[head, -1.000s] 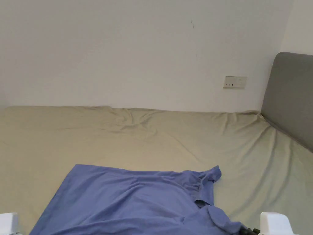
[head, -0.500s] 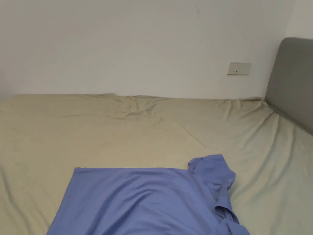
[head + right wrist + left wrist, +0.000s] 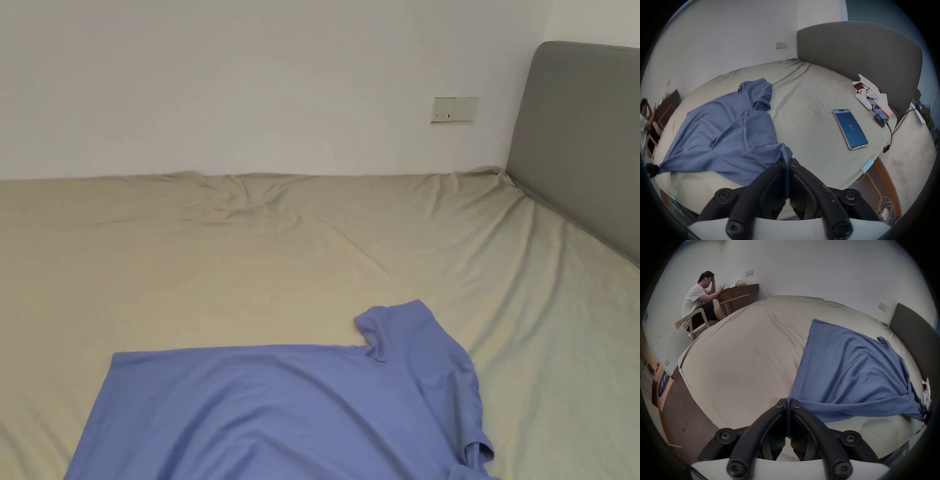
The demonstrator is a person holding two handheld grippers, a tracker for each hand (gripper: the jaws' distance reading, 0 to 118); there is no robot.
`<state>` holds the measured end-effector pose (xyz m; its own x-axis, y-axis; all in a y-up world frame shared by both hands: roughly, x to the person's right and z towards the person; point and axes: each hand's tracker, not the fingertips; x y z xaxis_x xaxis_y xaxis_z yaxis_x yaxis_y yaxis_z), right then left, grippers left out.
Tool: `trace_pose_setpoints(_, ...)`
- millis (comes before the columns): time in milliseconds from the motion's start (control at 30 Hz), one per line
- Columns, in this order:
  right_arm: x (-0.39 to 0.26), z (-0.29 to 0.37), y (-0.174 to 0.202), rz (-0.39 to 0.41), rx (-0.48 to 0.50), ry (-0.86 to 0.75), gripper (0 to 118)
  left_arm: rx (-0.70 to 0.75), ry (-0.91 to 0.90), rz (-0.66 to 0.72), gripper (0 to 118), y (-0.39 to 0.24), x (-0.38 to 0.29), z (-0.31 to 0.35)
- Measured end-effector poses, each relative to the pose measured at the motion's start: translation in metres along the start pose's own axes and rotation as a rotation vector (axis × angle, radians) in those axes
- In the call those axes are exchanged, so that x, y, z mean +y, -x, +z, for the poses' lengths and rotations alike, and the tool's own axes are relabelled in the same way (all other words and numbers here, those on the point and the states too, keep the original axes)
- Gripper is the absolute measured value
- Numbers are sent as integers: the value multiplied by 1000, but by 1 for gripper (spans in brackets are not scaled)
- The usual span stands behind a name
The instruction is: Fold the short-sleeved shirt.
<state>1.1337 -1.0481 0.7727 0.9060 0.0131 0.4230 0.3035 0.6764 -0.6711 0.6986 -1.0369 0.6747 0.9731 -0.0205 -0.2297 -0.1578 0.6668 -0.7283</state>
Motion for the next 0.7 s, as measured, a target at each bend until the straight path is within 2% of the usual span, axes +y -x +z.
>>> trace_pose_setpoints(100,-5,-3,8,94,-46,21,6,28,15,-36,2,-4,-12,-5)
trace_pose_setpoints(267,-11,-22,17,98,-40,31,8,28,83,36,2,-3,-17,-29)
trace_pose_setpoints(300,-11,-22,16,88,-32,25,13,21,95,40,2,-2,-17,-29)
trace_pose_setpoints(400,-8,-19,9,-3,21,22,60,-78,104,100,8,4,-9,-17)
trace_pose_setpoints(433,-5,-14,5,-44,47,15,66,-97,93,118,19,6,-5,-11)
trace_pose_setpoints(500,5,4,-3,-98,83,-3,64,-122,77,132,47,12,2,3)
trace_pose_setpoints(533,11,13,-5,-95,97,-5,47,-124,62,121,47,12,5,12)
trace_pose_setpoints(567,18,22,-6,-72,131,-20,20,-135,33,101,37,12,6,22)
trace_pose_setpoints(600,22,27,-5,-46,151,-54,3,-135,15,75,15,11,7,29)
trace_pose_setpoints(633,25,34,-2,-32,130,-86,3,-121,5,60,0,10,8,33)
trace_pose_setpoints(700,31,38,2,19,123,-95,2,-73,-12,37,0,10,8,39)
